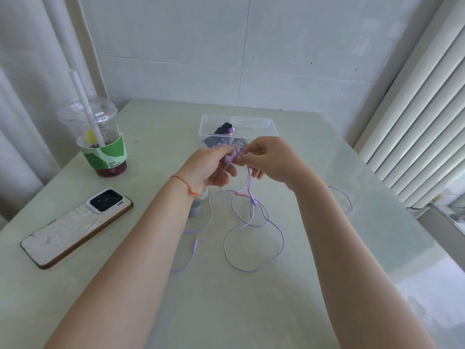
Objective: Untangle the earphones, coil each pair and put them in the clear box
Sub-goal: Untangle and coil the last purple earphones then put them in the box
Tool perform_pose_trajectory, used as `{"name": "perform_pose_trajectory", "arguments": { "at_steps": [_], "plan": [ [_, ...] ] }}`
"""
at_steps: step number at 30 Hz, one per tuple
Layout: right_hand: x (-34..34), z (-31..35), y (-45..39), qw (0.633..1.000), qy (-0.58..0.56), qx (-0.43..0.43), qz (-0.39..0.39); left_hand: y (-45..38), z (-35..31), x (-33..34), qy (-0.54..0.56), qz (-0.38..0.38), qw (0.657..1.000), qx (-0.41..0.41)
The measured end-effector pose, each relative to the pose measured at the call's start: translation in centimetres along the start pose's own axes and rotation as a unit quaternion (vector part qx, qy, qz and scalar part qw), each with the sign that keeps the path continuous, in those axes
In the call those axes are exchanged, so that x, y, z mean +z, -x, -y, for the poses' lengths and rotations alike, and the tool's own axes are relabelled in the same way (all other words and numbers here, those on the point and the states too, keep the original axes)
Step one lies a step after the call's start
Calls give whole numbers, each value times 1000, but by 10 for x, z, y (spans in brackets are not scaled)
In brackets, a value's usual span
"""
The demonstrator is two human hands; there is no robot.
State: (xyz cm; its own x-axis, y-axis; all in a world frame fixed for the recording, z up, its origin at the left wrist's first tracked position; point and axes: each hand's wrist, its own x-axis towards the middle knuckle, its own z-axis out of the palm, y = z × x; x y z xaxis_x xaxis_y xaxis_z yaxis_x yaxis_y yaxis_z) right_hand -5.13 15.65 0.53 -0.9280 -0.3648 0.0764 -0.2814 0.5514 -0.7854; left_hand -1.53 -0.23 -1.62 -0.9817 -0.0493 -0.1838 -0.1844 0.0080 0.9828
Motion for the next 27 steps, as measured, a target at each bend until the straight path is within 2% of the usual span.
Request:
{"name": "perform_pose_trajectory", "arguments": {
  "at_steps": [7, 11, 13, 17, 21, 23, 27],
  "plan": [
    [-9, -6, -4, 996, -73, 9, -57, -9, 7, -3, -17, -47, 999, -9],
    [-12, -8, -4, 994, -98, 1, -55, -10, 6, -4, -21, -47, 999, 15],
    [-12, -7, -4, 992, -110, -4, -58, -10, 7, -5, -40, -24, 999, 21],
    [-8, -4, -7, 985, -151, 2, -81, -5, 8, 0, -84, 77, 992, 59],
    [-5, -6, -10, 983, -147, 24, -102, -2, 9, 5, -92, 109, 988, 55],
    [-6, -5, -8, 983, -161, 37, -75, -4, 9, 5, -68, 71, 993, 65],
    [-9, -5, -2, 993, -98, 60, 18, -13, 11, 0, 18, -82, 992, 90]
  ]
}}
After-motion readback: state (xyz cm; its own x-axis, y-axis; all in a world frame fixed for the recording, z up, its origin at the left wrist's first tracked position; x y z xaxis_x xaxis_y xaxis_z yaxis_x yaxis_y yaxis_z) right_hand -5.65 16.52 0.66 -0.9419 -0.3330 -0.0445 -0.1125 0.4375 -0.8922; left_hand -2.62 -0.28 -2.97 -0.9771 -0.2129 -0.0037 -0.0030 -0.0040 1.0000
